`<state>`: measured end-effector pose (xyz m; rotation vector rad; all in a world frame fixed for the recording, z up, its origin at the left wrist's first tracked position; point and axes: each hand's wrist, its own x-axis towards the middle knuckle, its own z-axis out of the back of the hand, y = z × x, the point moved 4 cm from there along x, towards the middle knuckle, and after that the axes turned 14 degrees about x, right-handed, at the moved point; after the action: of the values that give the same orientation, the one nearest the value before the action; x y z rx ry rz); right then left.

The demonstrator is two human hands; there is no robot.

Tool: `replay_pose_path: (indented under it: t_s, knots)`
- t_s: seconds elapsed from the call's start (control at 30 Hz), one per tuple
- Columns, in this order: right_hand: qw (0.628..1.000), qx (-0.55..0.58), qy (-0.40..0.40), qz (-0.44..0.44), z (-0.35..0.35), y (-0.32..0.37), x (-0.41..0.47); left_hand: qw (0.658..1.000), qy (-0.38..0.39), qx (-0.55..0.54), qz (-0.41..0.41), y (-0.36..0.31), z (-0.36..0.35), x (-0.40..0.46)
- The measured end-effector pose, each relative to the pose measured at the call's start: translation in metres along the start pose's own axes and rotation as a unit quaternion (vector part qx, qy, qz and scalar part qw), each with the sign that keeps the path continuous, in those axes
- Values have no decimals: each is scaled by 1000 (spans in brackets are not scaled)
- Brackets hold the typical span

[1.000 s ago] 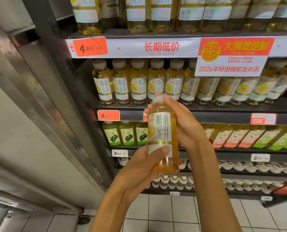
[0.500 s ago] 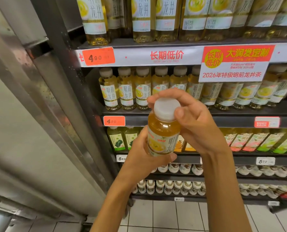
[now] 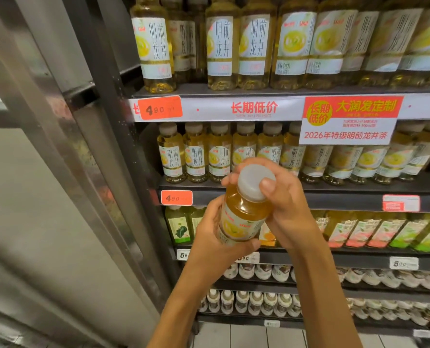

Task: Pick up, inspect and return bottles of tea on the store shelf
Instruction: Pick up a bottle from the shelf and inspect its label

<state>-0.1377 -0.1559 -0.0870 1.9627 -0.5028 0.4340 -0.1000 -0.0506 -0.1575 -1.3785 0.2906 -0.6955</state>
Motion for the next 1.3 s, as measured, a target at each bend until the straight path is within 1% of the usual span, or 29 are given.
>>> replay_pose_path:
  t_s: [0.1, 0.2, 0.27, 0.33, 0.4, 0.5, 0.57, 0.67, 0.77, 0.9, 1.03, 1.17, 1.23, 1.3]
  knots:
    - [999, -19, 32, 6, -3, 1, 3, 1000, -4, 10, -7, -1, 6, 14]
    - [994, -47, 101, -21, -4, 7, 7, 997, -26, 59, -39, -9, 14, 23]
    - [985, -70, 154, -40, -2, 12, 8, 996, -31, 69, -52, -10, 19, 23]
    - [979, -99, 170, -52, 1, 13, 9, 996, -23, 64, -60, -9, 22, 21]
    - [983, -104, 139, -57, 3, 10, 13, 997, -10, 58, -57, -5, 23, 19]
    - [997, -53, 49, -39, 4, 4, 22, 998, -1, 45, -45, -1, 24, 19]
    - [1000, -16, -2, -25, 3, 3, 33, 999, -18, 30, -40, -1, 27, 24]
    - [999, -27, -36, 1, -4, 4, 55, 997, -70, 20, -33, -8, 32, 36]
    - [998, -37, -42, 33, -15, 12, 83, 991, -108, 38, -63, -23, 40, 55]
    - [993, -81, -2, 85, -30, 32, 117, 977, -165, 70, -119, -53, 60, 80]
    - [986, -110, 11, 126, -44, 49, 143, 959, -203, 107, -164, -78, 75, 102]
    - [978, -127, 9, 166, -54, 58, 172, 939, -274, 91, -185, -97, 90, 123]
    - [976, -127, 0, 180, -55, 61, 185, 933, -293, 80, -193, -103, 96, 133]
    - [972, -137, -5, 191, -53, 62, 196, 929, -303, 95, -192, -107, 98, 142]
